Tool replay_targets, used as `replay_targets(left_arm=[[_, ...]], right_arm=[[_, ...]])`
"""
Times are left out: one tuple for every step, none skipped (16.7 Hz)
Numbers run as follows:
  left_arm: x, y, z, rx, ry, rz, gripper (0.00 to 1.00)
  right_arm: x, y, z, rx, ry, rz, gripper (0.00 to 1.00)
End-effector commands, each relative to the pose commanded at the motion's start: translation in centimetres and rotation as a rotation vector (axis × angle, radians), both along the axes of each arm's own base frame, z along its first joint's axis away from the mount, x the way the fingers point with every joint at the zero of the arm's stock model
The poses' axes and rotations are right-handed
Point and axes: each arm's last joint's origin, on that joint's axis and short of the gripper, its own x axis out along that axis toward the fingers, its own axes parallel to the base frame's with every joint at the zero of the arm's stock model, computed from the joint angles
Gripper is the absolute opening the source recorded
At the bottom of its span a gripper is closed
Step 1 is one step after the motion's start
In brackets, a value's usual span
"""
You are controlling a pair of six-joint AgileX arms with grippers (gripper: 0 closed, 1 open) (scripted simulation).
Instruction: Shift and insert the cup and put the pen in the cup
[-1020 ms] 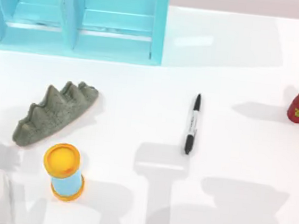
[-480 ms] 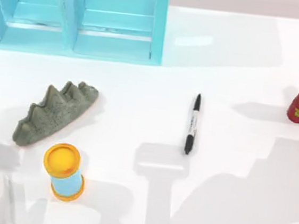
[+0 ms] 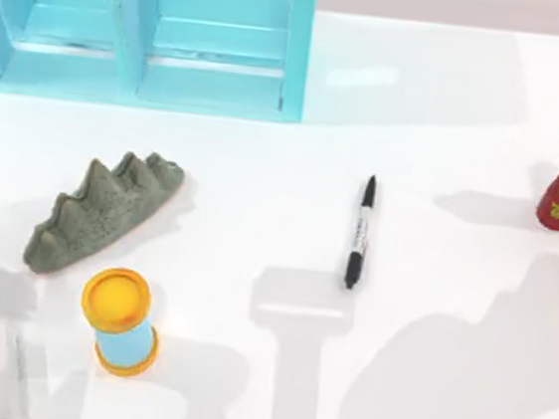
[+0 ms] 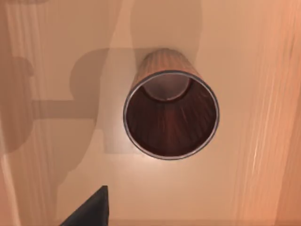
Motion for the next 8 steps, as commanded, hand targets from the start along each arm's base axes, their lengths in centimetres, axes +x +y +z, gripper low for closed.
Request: replay_targets(left_arm=[[0.0,0.0,0.0,0.0,0.0,0.0,1.0],[0.0,0.0,0.0,0.0,0.0,0.0,1.0],[0.0,0.0,0.0,0.0,0.0,0.0,1.0],[0.0,0.0,0.0,0.0,0.0,0.0,1.0],[0.0,0.0,0.0,0.0,0.0,0.0,1.0],[0.0,0.0,0.0,0.0,0.0,0.0,1.0],[0.0,0.0,0.0,0.0,0.0,0.0,1.0],[0.0,0.0,0.0,0.0,0.0,0.0,1.0]], right_arm=[[0.0,-0.1,-0.4,0.002,0.003,-0.002,1.0],[0.1,-0.1,-1.2,0.004,0.007,-0.003,1.0],[0.1,-0.2,-2.1,0.005,0.008,-0.004,1.0],[0.2,-0.2,-3.2,0.004,0.006,-0.004,1.0],[0.3,-0.2,-4.3,0.001,0.001,-0.003,1.0],[0.3,-0.3,-5.6,-0.002,-0.005,-0.003,1.0],[0.3,-0.3,-6.8,-0.005,-0.009,-0.003,1.0],[0.2,-0.3,-8.0,-0.004,-0.009,-0.003,1.0]])
